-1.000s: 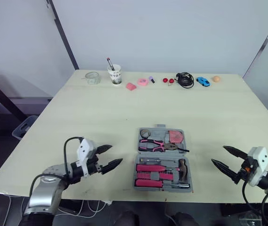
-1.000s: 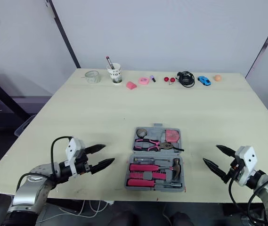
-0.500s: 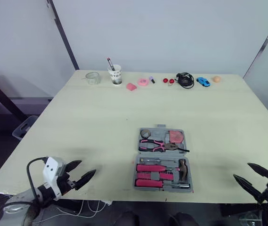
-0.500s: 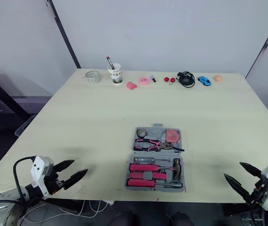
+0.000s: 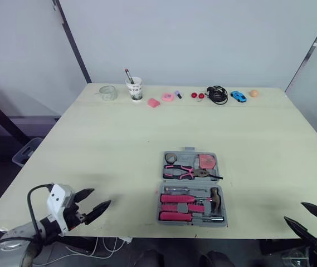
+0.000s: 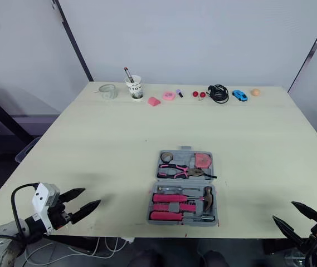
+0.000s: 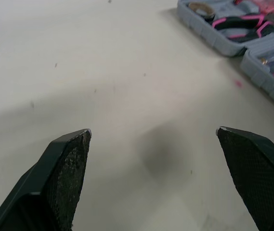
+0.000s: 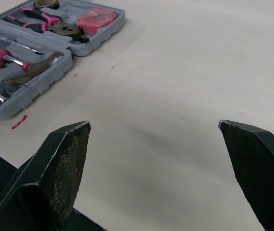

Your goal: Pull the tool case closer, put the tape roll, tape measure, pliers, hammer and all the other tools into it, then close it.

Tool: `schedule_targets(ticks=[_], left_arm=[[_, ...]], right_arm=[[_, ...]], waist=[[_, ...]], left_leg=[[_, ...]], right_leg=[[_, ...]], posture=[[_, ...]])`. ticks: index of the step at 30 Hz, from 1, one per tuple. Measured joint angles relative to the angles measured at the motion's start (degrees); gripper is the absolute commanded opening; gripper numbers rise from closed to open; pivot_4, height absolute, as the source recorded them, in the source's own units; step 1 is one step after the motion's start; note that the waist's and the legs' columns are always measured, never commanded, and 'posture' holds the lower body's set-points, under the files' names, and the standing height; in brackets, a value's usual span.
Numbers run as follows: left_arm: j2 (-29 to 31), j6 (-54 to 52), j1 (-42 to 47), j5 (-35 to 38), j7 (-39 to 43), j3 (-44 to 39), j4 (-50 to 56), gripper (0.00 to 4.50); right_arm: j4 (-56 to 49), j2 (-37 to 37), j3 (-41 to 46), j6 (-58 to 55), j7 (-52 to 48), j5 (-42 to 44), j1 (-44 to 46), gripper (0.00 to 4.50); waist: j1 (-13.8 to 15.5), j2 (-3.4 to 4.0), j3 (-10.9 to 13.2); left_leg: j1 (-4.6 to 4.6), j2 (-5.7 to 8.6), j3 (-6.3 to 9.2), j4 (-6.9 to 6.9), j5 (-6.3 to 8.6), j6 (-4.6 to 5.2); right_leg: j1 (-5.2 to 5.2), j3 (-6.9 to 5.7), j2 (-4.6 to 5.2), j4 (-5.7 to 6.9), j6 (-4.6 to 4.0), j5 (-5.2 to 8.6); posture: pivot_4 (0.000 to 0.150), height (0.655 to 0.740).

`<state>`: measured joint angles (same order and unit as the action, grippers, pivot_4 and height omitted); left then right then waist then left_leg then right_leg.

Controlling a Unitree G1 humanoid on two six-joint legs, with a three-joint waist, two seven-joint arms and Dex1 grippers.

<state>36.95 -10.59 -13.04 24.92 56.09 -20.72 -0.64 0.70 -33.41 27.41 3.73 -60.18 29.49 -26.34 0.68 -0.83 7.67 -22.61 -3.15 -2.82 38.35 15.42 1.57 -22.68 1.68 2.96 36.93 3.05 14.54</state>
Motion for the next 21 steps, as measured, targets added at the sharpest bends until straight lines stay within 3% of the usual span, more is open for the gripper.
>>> schedule_targets(ticks=[11,21], left_arm=[[2.9,0.6,10.9,-3.0,5.4,8.6,-4.7,4.44],[1.7,4.4,22.1,-7.6,8.7,16.5,-15.4,4.44]], right_arm=[[-4.2,-2.1,-9.1,-4.1,0.8,-2.7,10.5,4.50],[1.2,-1.9,-18.5,-6.0,2.2,-8.7,22.4,4.50]], waist=[[0.0,-0.02,0.0],[0.0,0.00,0.0]], left_leg=[[-0.05,0.06,-0.14,0.00,0.00,0.01],[-0.10,0.09,-0.12,0.02,-0.01,0.01]], right_leg=[[0.01,-0.05,-0.07,-0.02,0.00,-0.01],[0.00,-0.06,-0.12,0.00,0.04,-0.03]], posture=[[0.150,0.7400],[0.150,0.7400]])
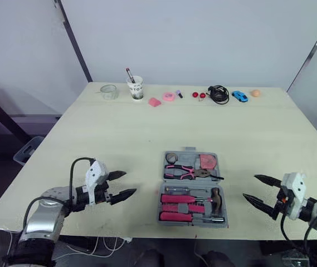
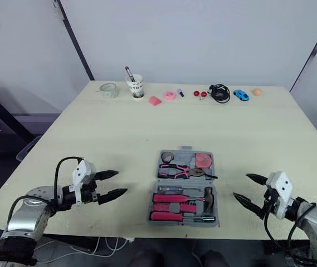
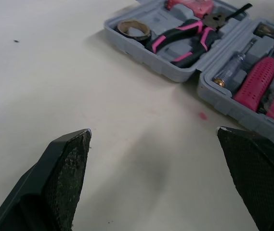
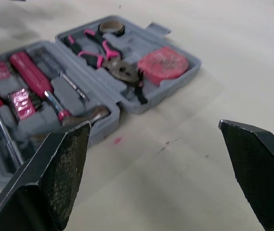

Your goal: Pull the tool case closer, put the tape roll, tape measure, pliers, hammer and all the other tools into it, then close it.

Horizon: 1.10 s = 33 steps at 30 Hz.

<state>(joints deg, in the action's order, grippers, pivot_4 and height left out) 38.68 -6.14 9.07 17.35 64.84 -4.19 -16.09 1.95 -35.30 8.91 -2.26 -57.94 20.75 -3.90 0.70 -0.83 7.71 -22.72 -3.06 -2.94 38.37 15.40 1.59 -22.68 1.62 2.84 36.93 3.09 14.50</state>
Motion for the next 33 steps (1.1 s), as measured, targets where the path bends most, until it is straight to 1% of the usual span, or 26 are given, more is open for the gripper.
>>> schedule_targets(ticks=[2,3,4,5,6,8,9,10,11,12,13,17,22,33], left_arm=[[-0.7,0.4,0.4,-0.3,0.0,0.6,-0.3,3.92],[-1.1,1.1,3.1,-1.6,0.3,1.8,-3.9,3.85],[-1.5,1.4,4.4,-2.1,0.3,2.6,-4.9,3.37],[-2.3,2.2,5.9,-2.7,0.7,3.3,-6.2,3.02],[-2.8,2.8,7.3,-3.2,1.0,4.3,-7.5,2.57],[-3.7,4.1,9.3,-4.6,1.7,5.9,-10.1,1.60],[-3.9,4.6,10.1,-5.2,1.9,6.6,-11.7,1.48],[-4.0,5.0,10.7,-5.9,2.0,7.0,-12.8,0.78],[-4.3,5.8,11.5,-6.6,2.3,7.4,-14.4,0.41],[-4.4,6.0,11.9,-7.1,2.5,7.7,-15.1,0.32],[-4.4,6.3,12.2,-7.3,2.6,7.9,-15.7,0.12],[-5.7,7.9,15.2,-9.4,3.8,9.9,-20.4,0.12],[-6.7,8.8,17.8,-11.1,5.1,11.7,-22.4,0.12],[-8.6,9.1,19.8,-13.0,6.1,13.5,-23.4,0.12]], right_arm=[[0.3,0.1,-0.9,0.0,0.1,-0.3,0.7,3.96],[2.8,0.1,-2.3,-0.2,0.2,-1.8,3.0,3.88],[3.6,0.1,-3.1,-0.2,0.2,-2.4,4.3,3.37],[4.4,0.1,-4.2,-0.1,0.1,-3.2,5.8,3.04],[5.4,0.1,-5.3,-0.1,0.0,-3.9,7.3,2.59],[7.4,0.1,-7.1,0.1,-0.1,-5.5,9.7,1.58],[8.6,0.1,-7.9,0.1,0.0,-6.5,10.5,1.36],[9.5,0.1,-8.4,0.1,0.1,-7.1,11.2,0.65],[10.8,0.1,-9.2,0.2,0.2,-8.1,12.1,0.24],[11.2,0.1,-9.7,0.2,0.3,-8.7,12.6,0.12],[11.6,0.1,-10.1,0.2,0.3,-9.0,13.0,0.01],[14.3,0.6,-13.4,0.5,-0.3,-11.9,15.9,0.01],[16.4,2.4,-16.8,1.2,-0.5,-14.0,18.6,0.01],[19.3,3.4,-18.3,2.6,-0.9,-16.1,20.1,0.01]], waist=[[0.0,-0.01,0.0],[0.0,-0.02,0.0],[0.0,0.02,0.0],[0.0,0.02,0.0],[0.0,0.00,0.0],[0.0,0.00,0.0],[0.0,0.00,0.0],[0.0,0.00,0.0],[-0.1,0.00,0.0],[-0.1,0.00,0.0],[-0.1,0.00,0.0],[-0.1,0.00,0.0],[0.1,0.01,0.0],[0.1,0.02,0.0]], left_leg=[[-0.01,0.00,0.00,0.01,0.00,0.00],[-0.01,0.00,0.02,0.03,0.00,0.00],[-0.02,0.02,0.01,0.04,0.00,0.00],[0.02,0.02,0.02,0.04,0.00,0.00],[0.00,0.02,0.03,0.05,0.00,0.00],[-0.01,0.02,0.04,0.04,0.00,0.00],[-0.04,0.02,0.06,0.04,0.00,0.00],[-0.05,0.02,0.06,0.03,0.00,0.00],[-0.05,0.02,0.06,0.02,0.00,0.00],[-0.05,0.02,0.07,0.02,0.00,0.00],[-0.05,0.02,0.07,0.02,0.00,0.00],[-0.05,0.02,0.06,0.03,0.00,0.00],[-0.06,0.03,0.06,0.04,0.00,0.00],[-0.06,0.03,0.07,0.04,0.00,0.00]], right_leg=[[0.00,0.00,0.00,0.01,0.04,-0.02],[0.01,-0.01,-0.01,0.02,0.11,-0.06],[0.00,0.00,-0.01,0.03,0.11,-0.07],[0.02,0.00,-0.01,0.04,0.12,-0.07],[0.02,-0.01,-0.02,0.04,0.14,-0.08],[0.01,-0.01,-0.04,0.04,0.21,-0.12],[0.00,-0.01,-0.05,0.04,0.22,-0.12],[-0.01,-0.01,-0.06,0.04,0.21,-0.12],[-0.02,-0.02,-0.06,0.04,0.22,-0.12],[-0.02,-0.02,-0.07,0.04,0.22,-0.12],[-0.02,-0.02,-0.07,0.03,0.22,-0.12],[-0.01,-0.02,-0.07,0.04,0.22,-0.13],[0.00,-0.02,-0.06,0.04,0.23,-0.13],[0.00,-0.02,-0.05,0.05,0.23,-0.13]], posture=[[0.150,0.7400],[0.150,0.7400],[0.150,0.7400],[0.150,0.7400],[0.150,0.7400],[0.150,0.7400],[0.150,0.7400],[0.150,0.7400],[0.150,0.7400],[0.150,0.7400],[0.150,0.7400],[0.150,0.7400],[0.150,0.7400],[0.150,0.7400]])
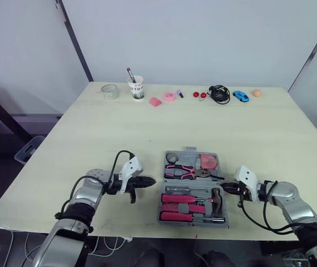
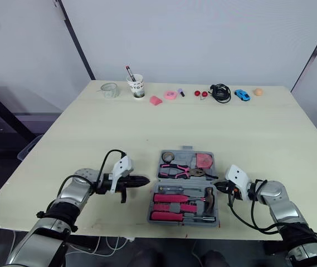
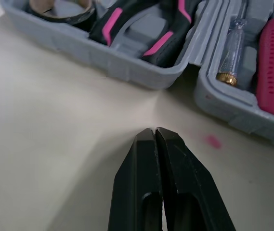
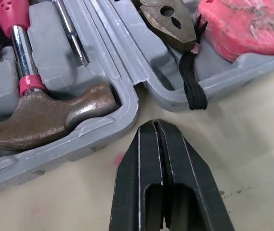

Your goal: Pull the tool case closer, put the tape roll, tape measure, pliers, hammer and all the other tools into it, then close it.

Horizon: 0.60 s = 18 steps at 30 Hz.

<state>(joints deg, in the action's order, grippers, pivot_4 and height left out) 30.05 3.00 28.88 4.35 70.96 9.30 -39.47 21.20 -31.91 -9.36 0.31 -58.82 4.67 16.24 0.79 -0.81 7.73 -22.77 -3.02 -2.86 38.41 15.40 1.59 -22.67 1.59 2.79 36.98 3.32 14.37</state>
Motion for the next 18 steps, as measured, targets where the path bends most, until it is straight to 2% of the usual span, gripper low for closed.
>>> schedule_targets(ticks=[18], left_arm=[[-2.6,-0.1,2.1,-2.0,0.7,2.0,-0.6,0.12]], right_arm=[[0.7,0.4,-0.5,1.4,-0.2,-1.0,0.5,0.01]], waist=[[-0.1,0.00,0.0]], left_leg=[[0.01,0.00,0.01,0.01,0.00,0.00]], right_leg=[[0.01,0.00,-0.01,0.01,0.00,0.00]], posture=[[0.150,0.7400]])
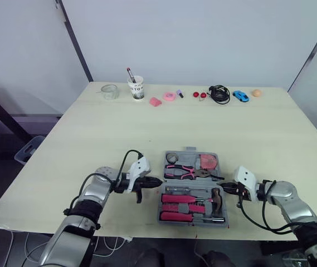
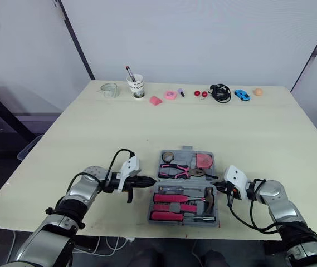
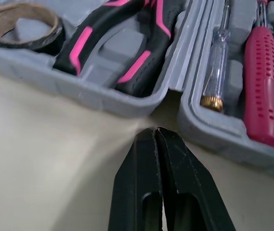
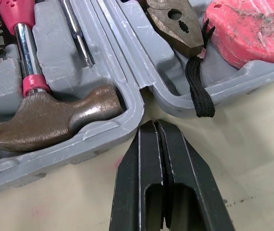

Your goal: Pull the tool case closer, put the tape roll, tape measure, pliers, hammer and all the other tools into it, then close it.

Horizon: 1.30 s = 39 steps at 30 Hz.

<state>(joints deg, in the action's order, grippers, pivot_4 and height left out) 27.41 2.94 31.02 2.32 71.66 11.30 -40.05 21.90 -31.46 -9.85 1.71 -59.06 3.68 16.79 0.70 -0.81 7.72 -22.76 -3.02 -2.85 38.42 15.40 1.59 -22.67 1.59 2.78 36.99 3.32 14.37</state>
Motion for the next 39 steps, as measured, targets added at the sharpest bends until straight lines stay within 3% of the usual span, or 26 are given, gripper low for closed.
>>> schedule_targets(ticks=[23,39], left_arm=[[-1.5,0.3,0.6,-0.5,0.2,0.4,-1.0,0.12],[0.0,-2.8,-2.7,-0.5,2.6,0.8,5.3,0.12]], right_arm=[[1.2,0.6,0.1,1.0,-0.7,-0.2,0.6,0.01],[0.8,0.2,0.1,0.9,-3.1,0.0,0.2,0.01]], waist=[[0.1,0.02,0.0],[-0.1,0.03,0.0]], left_leg=[[0.01,0.01,0.02,0.00,0.00,0.00],[0.01,0.01,0.02,-0.01,0.00,0.00]], right_leg=[[0.01,0.00,0.01,0.01,0.00,0.00],[0.00,0.00,0.00,0.00,0.00,0.01]], posture=[[0.150,0.7400],[0.150,0.7400]])
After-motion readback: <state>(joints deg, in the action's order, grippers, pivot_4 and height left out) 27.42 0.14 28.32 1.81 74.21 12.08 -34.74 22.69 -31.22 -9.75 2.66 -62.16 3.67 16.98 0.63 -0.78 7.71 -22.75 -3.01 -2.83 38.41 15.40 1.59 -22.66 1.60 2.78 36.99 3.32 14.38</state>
